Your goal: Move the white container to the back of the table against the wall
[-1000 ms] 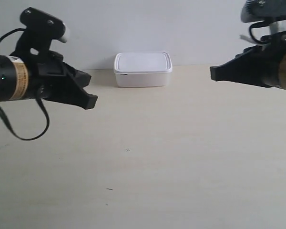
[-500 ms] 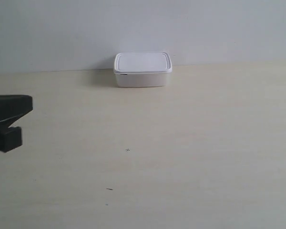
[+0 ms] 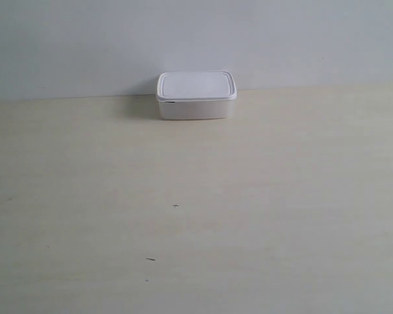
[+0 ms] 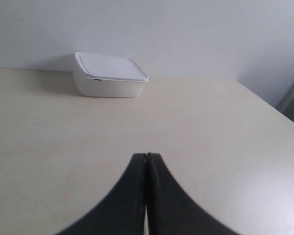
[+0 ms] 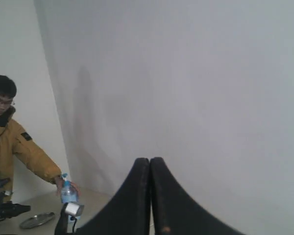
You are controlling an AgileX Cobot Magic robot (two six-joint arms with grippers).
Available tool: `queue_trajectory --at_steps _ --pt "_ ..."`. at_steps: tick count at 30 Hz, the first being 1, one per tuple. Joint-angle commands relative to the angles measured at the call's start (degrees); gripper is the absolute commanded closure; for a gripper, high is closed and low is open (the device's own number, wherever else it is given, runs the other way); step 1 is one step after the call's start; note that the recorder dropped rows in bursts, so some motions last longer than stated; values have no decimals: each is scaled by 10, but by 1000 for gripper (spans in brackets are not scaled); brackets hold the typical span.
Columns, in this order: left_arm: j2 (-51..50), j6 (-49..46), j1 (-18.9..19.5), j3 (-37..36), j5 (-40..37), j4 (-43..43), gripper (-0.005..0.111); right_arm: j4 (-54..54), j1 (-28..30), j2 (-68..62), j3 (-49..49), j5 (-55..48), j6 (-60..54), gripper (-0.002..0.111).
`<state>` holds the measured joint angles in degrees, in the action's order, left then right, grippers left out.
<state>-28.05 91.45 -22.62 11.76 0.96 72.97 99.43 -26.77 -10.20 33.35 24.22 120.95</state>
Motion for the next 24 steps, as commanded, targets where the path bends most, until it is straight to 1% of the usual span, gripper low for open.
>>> queue_trajectory --at_steps 1,6,12,15,18,19,20,21,23,24 --pt "34 22 -3 -31 26 -3 107 5 1 55 -35 19 3 108" --pt "53 64 -3 -68 27 -3 107 0 1 102 -107 16 3 108" --pt "59 64 -3 -102 42 -3 107 -42 2 102 -180 18 3 108" --pt "61 64 -2 -114 45 -3 107 -42 2 102 -213 -10 3 108" --pt "61 60 -2 -118 45 1 107 -65 2 102 -252 -58 3 108" --pt "61 60 -2 -118 45 3 107 -90 2 102 -279 -105 3 108" --pt "61 59 -2 -118 45 6 107 -98 2 102 -290 -124 3 108" --pt "61 43 -2 -118 48 22 107 -108 2 102 -314 -177 3 108" --pt "61 8 -2 -118 52 25 107 -108 2 102 -333 -239 0 108" --pt "61 -4 -2 -118 52 25 107 -107 2 102 -333 -252 -6 108"
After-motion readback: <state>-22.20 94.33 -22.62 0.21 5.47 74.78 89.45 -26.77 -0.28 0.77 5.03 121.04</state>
